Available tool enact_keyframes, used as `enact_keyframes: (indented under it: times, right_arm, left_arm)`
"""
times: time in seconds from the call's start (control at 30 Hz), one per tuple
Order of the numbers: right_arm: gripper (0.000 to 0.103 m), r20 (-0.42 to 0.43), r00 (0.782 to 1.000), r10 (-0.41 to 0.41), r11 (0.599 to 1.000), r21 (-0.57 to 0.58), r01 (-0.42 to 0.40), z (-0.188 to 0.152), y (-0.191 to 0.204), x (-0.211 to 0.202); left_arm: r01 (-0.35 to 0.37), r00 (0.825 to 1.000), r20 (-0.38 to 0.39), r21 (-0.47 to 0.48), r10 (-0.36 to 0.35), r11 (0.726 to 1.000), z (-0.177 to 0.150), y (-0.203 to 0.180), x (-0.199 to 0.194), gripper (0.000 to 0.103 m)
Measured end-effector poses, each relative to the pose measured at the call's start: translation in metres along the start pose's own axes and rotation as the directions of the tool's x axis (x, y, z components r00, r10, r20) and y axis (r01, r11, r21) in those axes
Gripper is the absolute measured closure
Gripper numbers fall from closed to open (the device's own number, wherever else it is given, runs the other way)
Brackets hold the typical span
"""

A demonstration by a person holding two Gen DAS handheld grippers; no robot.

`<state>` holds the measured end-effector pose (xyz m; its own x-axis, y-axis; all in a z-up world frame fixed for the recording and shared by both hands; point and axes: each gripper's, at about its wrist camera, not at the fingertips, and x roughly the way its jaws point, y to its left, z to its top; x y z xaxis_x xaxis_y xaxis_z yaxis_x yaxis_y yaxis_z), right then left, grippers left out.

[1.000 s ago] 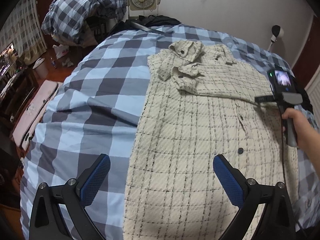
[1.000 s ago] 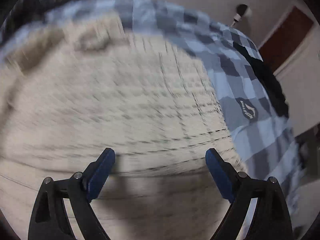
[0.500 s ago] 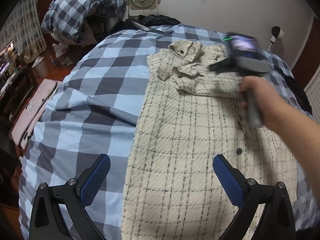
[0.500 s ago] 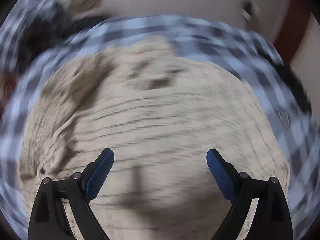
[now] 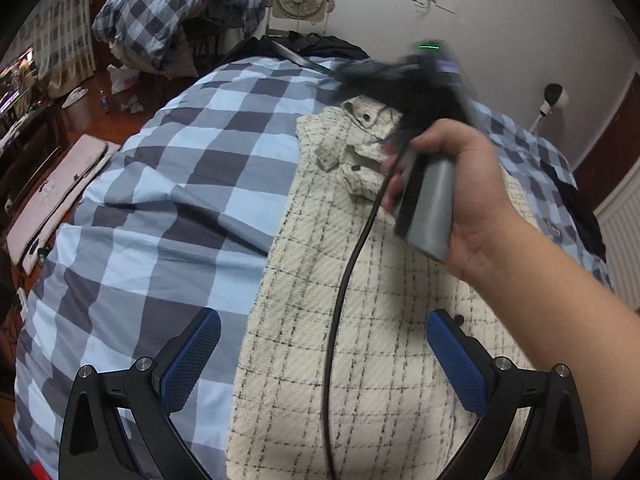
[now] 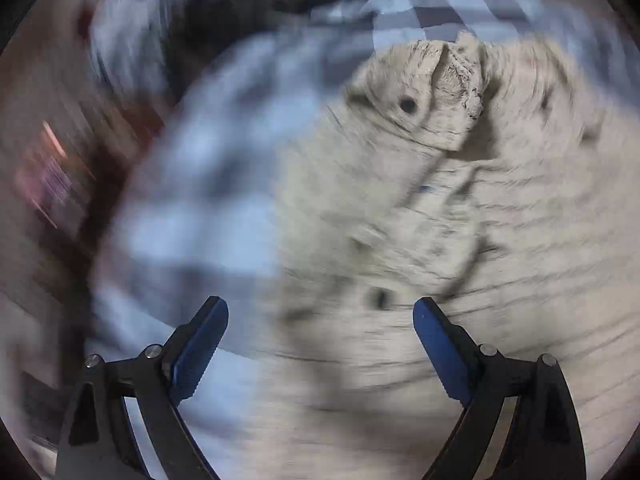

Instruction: Fold small clothes

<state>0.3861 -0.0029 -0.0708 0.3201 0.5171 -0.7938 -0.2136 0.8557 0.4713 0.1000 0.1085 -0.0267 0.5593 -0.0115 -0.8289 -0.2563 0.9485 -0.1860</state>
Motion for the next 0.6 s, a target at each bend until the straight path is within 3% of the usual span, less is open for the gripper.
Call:
enact_keyframes:
  times: [0.03,0.07,0.1,0.13,0.2,0.27,0.3,0.33,0.37,0.4,0.43,0.53,0.57,0.6]
  right_arm:
    - [0.011,0.118,0.992,0.04,0.994,0.095,-0.051,0.001,-0.014,-0.021]
    - [0.011,0.193,0.981,-0.007,0.987,0.156,-0.023,0.001,-0.024,-0.033]
    - [0.011,0.23,0.968,-0.097,0.976,0.212,0.048,0.002,-0.035,-0.04]
    - [0.011,0.229,0.941,-0.25,0.945,0.271,0.185,0.003,-0.048,-0.043]
    - [0.011,0.157,0.833,-0.531,0.83,0.295,0.474,0.003,-0.075,-0.04]
    - [0.011,0.099,0.719,-0.687,0.719,0.229,0.656,-0.002,-0.093,-0.029]
    - [0.011,0.037,0.679,-0.733,0.677,0.144,0.722,-0.007,-0.105,-0.016]
    - [0.012,-0.037,0.69,-0.723,0.688,0.065,0.723,-0.016,-0.116,0.0]
    - [0.012,-0.063,0.726,-0.685,0.727,0.017,0.687,-0.023,-0.123,0.006]
    - [0.011,-0.013,0.762,-0.648,0.762,-0.023,0.647,-0.029,-0.122,-0.007]
    - [0.012,0.023,0.779,-0.627,0.778,-0.047,0.627,-0.032,-0.118,-0.022]
    - [0.011,0.227,0.761,-0.608,0.785,0.029,0.618,-0.068,-0.1,-0.099]
    - [0.011,0.232,0.784,-0.576,0.811,0.041,0.584,-0.082,-0.095,-0.117]
    - [0.011,0.197,0.831,-0.521,0.851,0.045,0.523,-0.102,-0.094,-0.14]
  left_arm:
    - [-0.006,1.0,0.002,-0.009,0.006,1.0,0.0,0.002,0.001,0.0]
    - [-0.012,1.0,0.0,-0.013,0.012,1.0,0.0,0.003,0.002,0.0]
    - [-0.025,1.0,-0.004,-0.011,0.025,1.0,0.0,0.003,0.004,0.0]
    - [-0.033,0.999,-0.005,-0.009,0.033,0.999,-0.001,0.004,0.005,0.0]
    - [-0.058,0.998,-0.005,0.0,0.058,0.998,-0.001,0.004,0.008,0.0]
    - [-0.074,0.997,-0.006,0.005,0.074,0.997,0.0,0.004,0.011,0.0]
    - [-0.077,0.997,-0.006,0.007,0.077,0.997,0.0,0.003,0.012,0.0]
    - [-0.079,0.997,-0.006,0.01,0.079,0.997,0.0,0.003,0.012,0.0]
    - [-0.084,0.996,-0.006,0.017,0.084,0.996,-0.001,0.003,0.013,0.0]
    - [-0.089,0.996,-0.007,0.024,0.089,0.996,-0.001,0.002,0.013,0.0]
    - [-0.097,0.995,-0.005,0.033,0.097,0.995,-0.001,0.001,0.013,0.0]
    - [-0.117,0.993,0.006,0.047,0.116,0.992,-0.001,-0.001,0.013,0.0]
    - [-0.125,0.992,0.008,0.053,0.125,0.991,-0.001,-0.002,0.013,0.0]
    - [-0.131,0.991,0.011,0.058,0.131,0.99,-0.002,-0.002,0.012,0.0]
